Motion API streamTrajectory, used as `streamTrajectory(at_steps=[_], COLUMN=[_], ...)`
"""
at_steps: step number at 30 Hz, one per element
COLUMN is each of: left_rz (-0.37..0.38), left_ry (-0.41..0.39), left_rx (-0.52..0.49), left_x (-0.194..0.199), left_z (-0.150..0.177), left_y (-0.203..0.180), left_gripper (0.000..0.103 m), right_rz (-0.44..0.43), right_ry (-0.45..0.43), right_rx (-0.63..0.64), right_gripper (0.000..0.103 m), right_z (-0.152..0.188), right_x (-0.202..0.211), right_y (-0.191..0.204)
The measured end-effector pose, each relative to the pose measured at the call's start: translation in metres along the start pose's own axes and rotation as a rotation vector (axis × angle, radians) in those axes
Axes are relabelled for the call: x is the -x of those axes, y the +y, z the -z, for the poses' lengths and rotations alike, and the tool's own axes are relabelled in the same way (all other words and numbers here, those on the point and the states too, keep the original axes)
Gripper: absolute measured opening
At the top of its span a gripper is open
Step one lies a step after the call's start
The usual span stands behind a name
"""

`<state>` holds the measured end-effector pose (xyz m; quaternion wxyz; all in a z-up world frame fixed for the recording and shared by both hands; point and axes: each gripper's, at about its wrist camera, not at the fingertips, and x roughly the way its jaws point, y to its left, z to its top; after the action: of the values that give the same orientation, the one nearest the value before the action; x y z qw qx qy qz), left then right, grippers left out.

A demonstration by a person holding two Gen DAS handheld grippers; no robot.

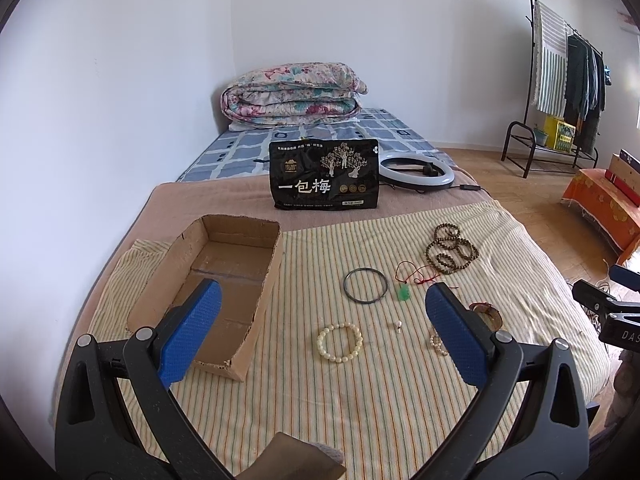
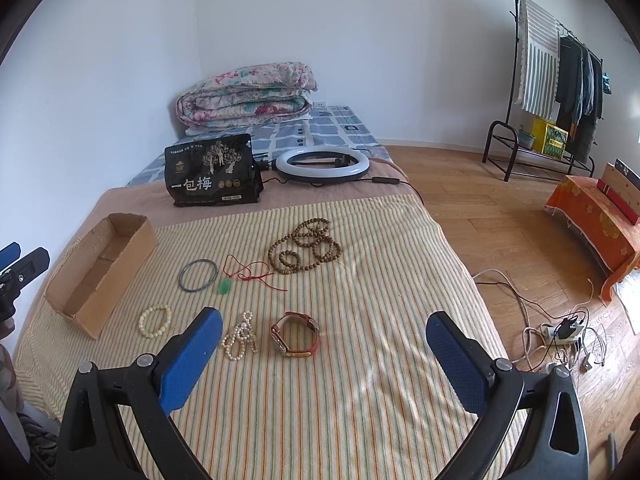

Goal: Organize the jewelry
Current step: 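Grasp the pearl necklace with the left tool while the right tool grasps the red-strap watch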

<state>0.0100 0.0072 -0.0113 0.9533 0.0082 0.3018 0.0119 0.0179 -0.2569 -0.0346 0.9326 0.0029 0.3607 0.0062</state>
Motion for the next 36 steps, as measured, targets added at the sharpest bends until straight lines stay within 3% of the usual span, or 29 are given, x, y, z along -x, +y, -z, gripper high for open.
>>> streamTrajectory(at_steps=[9,20,24,28,36], left_rz=[0.019,0.123,0.164,0.223,0.288], left_ry=[0.042,0.149,0.181,0.297,0.436], left_rx=[-0.014,-0.025,-0.028,-0.004,0.051], left_x=[-0.014,-0.028,-0.041,-0.069,-0.114], left_z=[0.011,0.023,0.030,0.042,0.061], left_y=[0.003,-0.011,-0.023,-0.036,-0.064], left_gripper=[0.103,0.103,0.098,0.084,0.073], right_rz=[-0.028,-0.056,-0.062,-0.085,-0.115], right_ry=[0.138,0.256,0.281,0.321,0.377], right_rx=[0.055,0.091,0.117,0.113,0.142], right_gripper=[0.103,0.102,0.100,0.094,0.083], right_z=[0.010,0.005,0.001,0.000,-0.002], right_x=[-0.035,-0.085,-0.101,-0.117,-0.141], right_y=[-0.004,-0.011,-0.011,-0.014,-0.011])
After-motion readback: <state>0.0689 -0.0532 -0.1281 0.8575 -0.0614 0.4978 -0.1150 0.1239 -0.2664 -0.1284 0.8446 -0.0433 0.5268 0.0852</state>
